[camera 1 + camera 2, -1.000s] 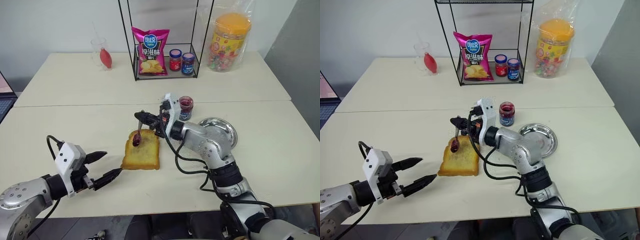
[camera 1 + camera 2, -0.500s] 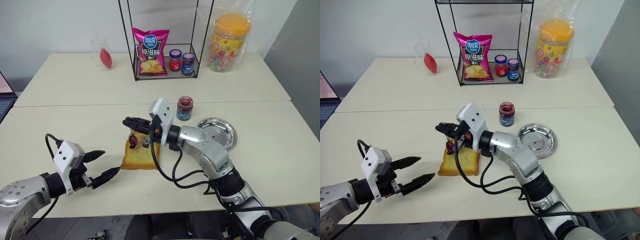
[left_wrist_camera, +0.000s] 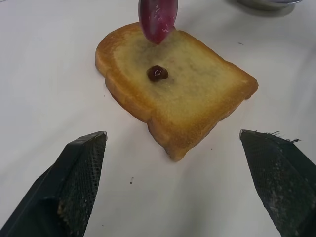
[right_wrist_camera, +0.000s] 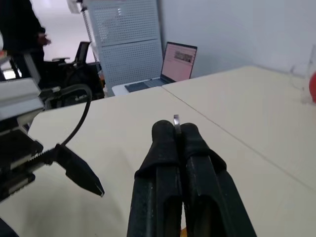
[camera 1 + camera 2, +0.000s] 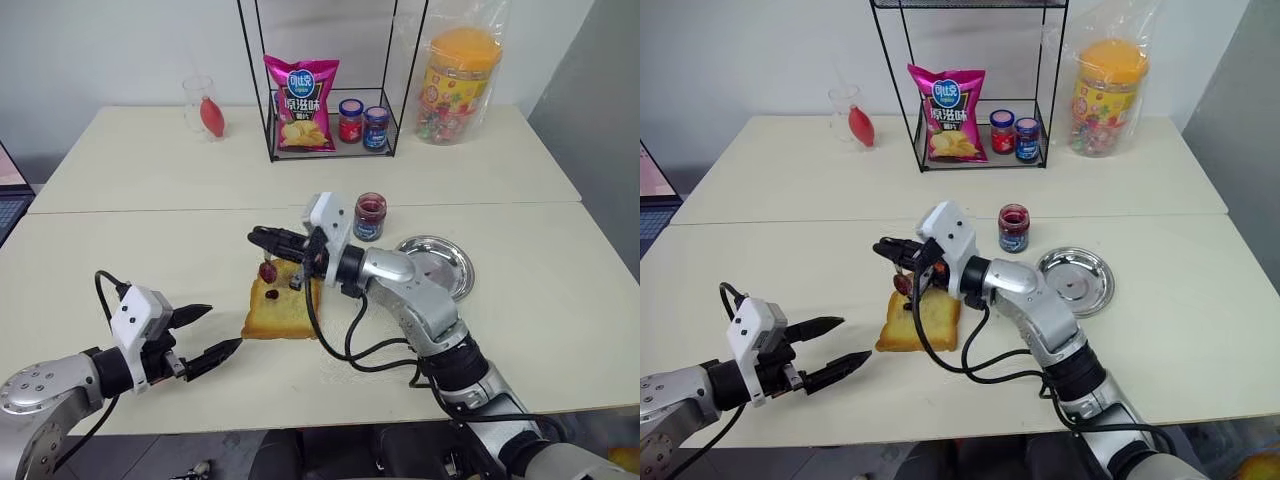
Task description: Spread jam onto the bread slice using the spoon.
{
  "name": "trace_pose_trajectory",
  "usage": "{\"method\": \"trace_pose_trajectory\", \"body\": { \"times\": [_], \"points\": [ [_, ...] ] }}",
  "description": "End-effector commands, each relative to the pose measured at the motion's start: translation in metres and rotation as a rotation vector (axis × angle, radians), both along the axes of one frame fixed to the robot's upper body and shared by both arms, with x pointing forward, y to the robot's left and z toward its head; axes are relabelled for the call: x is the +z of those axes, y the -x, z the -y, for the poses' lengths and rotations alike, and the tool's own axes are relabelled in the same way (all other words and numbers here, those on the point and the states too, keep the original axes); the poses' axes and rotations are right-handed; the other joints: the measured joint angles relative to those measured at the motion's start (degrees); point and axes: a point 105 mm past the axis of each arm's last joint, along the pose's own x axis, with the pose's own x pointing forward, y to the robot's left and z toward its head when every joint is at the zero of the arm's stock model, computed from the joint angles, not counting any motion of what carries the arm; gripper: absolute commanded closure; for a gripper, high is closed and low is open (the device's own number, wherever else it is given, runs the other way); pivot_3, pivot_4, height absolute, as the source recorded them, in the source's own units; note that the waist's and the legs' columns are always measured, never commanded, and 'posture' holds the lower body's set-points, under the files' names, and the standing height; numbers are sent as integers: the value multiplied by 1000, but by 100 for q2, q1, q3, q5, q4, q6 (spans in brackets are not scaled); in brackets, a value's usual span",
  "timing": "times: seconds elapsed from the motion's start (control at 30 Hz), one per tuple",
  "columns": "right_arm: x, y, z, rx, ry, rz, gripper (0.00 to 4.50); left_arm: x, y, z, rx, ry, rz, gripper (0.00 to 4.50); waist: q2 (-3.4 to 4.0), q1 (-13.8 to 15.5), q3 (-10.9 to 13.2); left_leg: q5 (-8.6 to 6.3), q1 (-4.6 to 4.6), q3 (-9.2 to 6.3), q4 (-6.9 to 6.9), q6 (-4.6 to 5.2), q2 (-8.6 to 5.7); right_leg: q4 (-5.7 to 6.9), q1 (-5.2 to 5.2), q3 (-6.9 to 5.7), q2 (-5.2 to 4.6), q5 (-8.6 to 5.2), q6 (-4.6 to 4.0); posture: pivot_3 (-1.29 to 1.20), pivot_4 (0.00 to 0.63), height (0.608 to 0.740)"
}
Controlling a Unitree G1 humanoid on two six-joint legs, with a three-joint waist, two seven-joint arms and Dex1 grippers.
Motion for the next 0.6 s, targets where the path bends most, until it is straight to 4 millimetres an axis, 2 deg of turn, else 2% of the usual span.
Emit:
{"method": "trace_pose_trajectory", "body": {
  "times": [0.03, 0.33, 0.6],
  "points": [
    [5, 0, 2, 37, -93, -225, 4472, 5, -1, 3, -26, -10, 28, 0, 0, -1, 0, 0, 0, -2, 0, 0, 0, 0, 1, -1, 0, 0, 0, 0, 150, 740],
    [-29, -30, 7, -77, -164, -490, 4472, 9, -5, 7, -41, -8, 29, 0, -1, -15, 0, 0, 2, 10, 0, 0, -3, 0, 3, -2, 1, 0, 0, 0, 150, 740],
    [-44, -47, 7, -149, -209, -603, 4472, 9, -7, 10, -55, -14, 29, 0, -1, -17, -1, 0, 4, 10, -1, 0, -4, -1, 7, -3, 1, 0, 0, 0, 150, 740]
  ]
}}
